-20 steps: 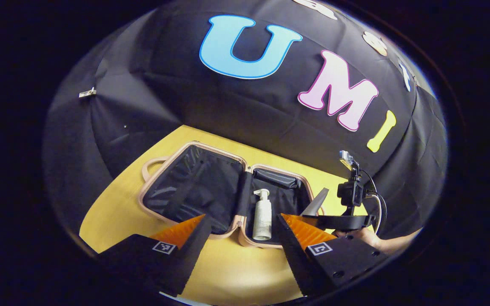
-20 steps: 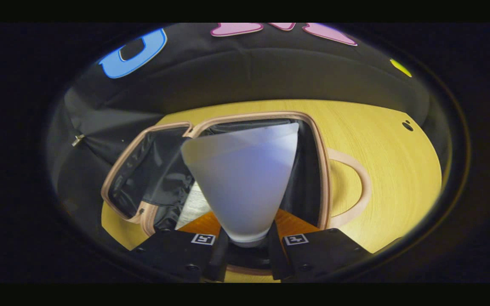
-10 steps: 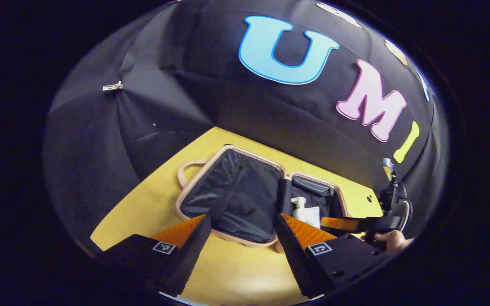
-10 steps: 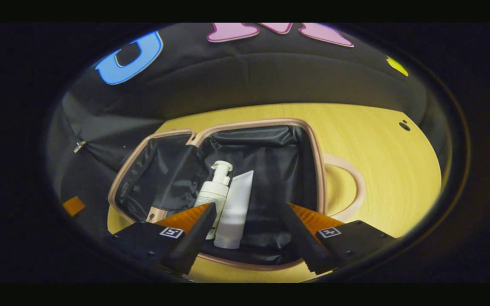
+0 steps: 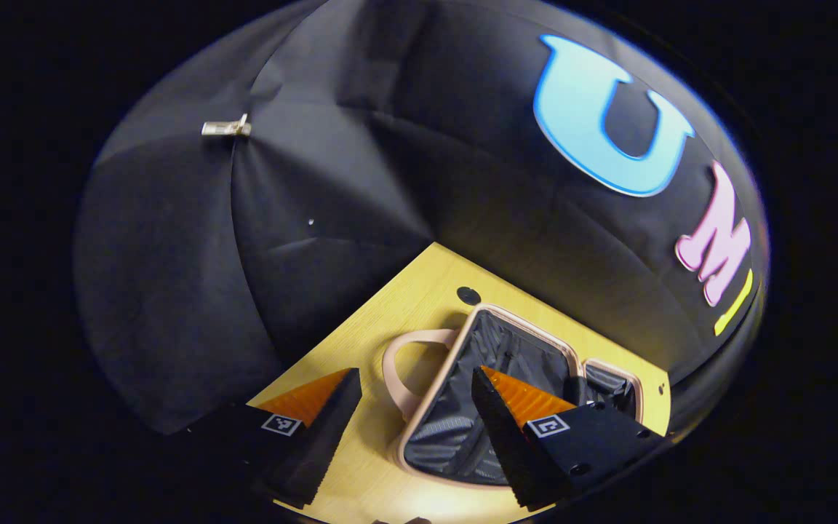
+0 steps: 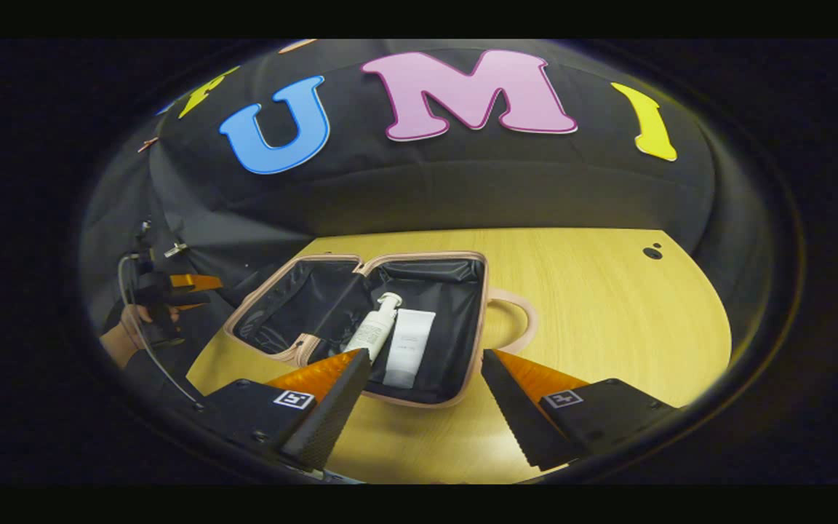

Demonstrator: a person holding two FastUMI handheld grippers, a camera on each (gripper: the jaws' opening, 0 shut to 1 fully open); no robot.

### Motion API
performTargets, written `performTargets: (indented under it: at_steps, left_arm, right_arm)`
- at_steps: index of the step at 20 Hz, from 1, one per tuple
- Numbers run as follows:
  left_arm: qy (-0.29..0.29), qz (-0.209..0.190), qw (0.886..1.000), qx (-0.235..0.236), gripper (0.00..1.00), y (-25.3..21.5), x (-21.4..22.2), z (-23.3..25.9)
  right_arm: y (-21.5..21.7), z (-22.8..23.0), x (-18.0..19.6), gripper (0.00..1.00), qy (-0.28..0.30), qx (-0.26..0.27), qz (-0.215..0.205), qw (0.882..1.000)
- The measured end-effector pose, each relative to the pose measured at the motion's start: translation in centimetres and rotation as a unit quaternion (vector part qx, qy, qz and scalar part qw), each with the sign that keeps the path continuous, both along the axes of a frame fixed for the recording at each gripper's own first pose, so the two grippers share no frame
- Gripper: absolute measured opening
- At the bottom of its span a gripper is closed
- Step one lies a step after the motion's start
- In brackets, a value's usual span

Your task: First open the suitcase, pack the skin care products into it, and then close the suitcase.

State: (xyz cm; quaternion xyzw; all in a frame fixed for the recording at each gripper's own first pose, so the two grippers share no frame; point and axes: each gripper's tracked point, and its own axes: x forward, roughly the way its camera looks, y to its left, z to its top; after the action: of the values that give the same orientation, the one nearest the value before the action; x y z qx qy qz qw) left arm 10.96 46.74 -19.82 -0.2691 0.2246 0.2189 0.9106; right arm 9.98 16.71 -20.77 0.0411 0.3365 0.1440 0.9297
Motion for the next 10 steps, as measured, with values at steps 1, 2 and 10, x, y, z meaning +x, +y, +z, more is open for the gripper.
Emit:
performTargets:
  at_steps: [1, 2, 10]
  left_arm:
    - [0.001, 0.003, 1.0, -0.025, 0.96, 0.8, 1.0, -1.3]
    - [-0.005, 0.009, 0.999, -0.052, 0.96, 1.6, 1.9, -2.3]
    - [0.011, 0.012, 0.987, -0.159, 0.93, 2.8, 5.1, -7.7]
  right_arm:
    - [-0.6, 0.4, 0.1, 0.98, 0.0, -0.002, -0.002, 1.0]
    - [-1.2, 0.7, 0.2, 0.98, -0.002, -0.004, -0.005, 1.0]
    - [-2.4, 2.3, -1.0, 0.98, -0.024, -0.021, 0.009, 0.999]
